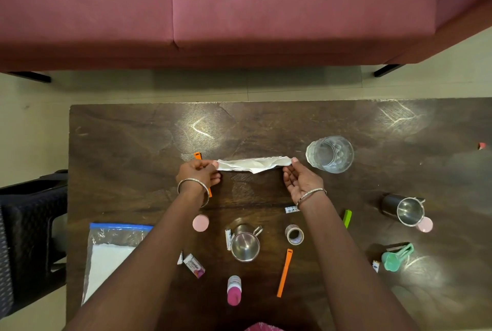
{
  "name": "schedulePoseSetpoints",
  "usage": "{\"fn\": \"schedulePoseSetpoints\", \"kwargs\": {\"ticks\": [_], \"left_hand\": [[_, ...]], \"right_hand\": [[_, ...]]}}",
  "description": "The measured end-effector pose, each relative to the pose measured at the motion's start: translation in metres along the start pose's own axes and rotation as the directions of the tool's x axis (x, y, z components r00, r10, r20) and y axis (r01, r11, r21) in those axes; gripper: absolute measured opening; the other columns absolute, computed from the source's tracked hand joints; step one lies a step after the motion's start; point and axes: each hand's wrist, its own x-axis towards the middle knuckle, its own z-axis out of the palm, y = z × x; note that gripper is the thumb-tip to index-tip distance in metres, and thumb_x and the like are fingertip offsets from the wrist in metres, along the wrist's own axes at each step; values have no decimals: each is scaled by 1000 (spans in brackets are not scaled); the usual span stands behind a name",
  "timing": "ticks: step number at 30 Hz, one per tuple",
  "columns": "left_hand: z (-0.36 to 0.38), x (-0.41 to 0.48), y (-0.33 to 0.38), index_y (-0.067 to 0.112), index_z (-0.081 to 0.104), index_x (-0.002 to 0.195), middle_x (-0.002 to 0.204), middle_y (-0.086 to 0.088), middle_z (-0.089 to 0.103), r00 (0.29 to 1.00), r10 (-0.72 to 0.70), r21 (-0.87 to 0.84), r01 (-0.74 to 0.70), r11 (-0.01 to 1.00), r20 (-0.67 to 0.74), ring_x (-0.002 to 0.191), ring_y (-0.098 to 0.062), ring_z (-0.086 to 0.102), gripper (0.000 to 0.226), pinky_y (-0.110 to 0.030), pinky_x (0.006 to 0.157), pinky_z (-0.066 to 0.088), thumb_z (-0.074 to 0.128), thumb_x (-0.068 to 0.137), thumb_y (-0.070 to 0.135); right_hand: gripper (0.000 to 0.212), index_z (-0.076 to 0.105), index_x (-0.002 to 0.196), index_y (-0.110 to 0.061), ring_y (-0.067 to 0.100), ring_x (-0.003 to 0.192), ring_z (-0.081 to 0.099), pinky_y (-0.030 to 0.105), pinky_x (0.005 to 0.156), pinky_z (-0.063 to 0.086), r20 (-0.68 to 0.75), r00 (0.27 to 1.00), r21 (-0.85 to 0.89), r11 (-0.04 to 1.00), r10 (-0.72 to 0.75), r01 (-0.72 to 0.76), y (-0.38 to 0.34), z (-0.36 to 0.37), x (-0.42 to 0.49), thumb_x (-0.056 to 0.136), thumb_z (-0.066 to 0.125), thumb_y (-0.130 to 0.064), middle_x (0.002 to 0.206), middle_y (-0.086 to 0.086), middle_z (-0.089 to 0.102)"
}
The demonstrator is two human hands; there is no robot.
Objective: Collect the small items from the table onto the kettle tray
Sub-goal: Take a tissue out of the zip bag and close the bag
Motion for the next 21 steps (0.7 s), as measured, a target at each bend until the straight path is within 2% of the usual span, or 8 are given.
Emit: {"fn": "schedulePoseSetpoints", "kwargs": {"ticks": [3, 6, 10, 16, 21], "left_hand": [[-2, -2, -1, -2, 60, 101, 83, -18, 64, 997, -74, -110, 77, 991, 33, 71, -24, 65, 11, -26, 61, 60, 61, 92, 4], [-5, -5, -3, -3, 61, 103, 83, -19, 65, 996, -79, -172, 85, 981, 42, 72, -23, 66, 11, -23, 58, 60, 59, 92, -2], [-6, -6, -7, -2, 63, 103, 84, -16, 66, 999, -35, -127, 38, 991, 25, 71, -21, 66, 13, -21, 59, 59, 62, 90, -1], [-6, 1, -6, -2, 66, 104, 81, -13, 65, 997, 3, -51, 1, 999, 83, 67, -19, 63, 16, -20, 57, 59, 65, 88, 0], [-9, 5, -6, -5, 66, 98, 73, -12, 65, 991, 91, 40, -95, 995, 95, 52, -9, 64, 11, -18, 55, 58, 62, 87, -8]], "right_hand": [[11, 64, 85, -6, 13, 69, 61, 23, 70, 52, -1, 1000, -11, 1000, -7, 7, 2, 0, 0, 93, 64, -14, 79, 7, 63], [8, 65, 85, -6, 14, 70, 63, 24, 73, 54, 9, 999, -18, 999, -33, 33, 6, -1, -2, 91, 66, -11, 79, 8, 66], [5, 66, 84, -7, 12, 65, 62, 20, 65, 54, 0, 998, -49, 997, -59, 59, 8, 0, -2, 88, 70, -9, 76, 7, 65], [8, 67, 83, -10, 2, 42, 58, 14, 48, 52, 1, 993, -144, 983, -118, 117, 3, 6, 4, 87, 70, -4, 65, 2, 63], [10, 67, 86, -12, 6, 57, 59, 13, 49, 51, 13, 989, -208, 967, -144, 144, 2, 6, 8, 89, 67, -3, 72, 2, 64]]}}
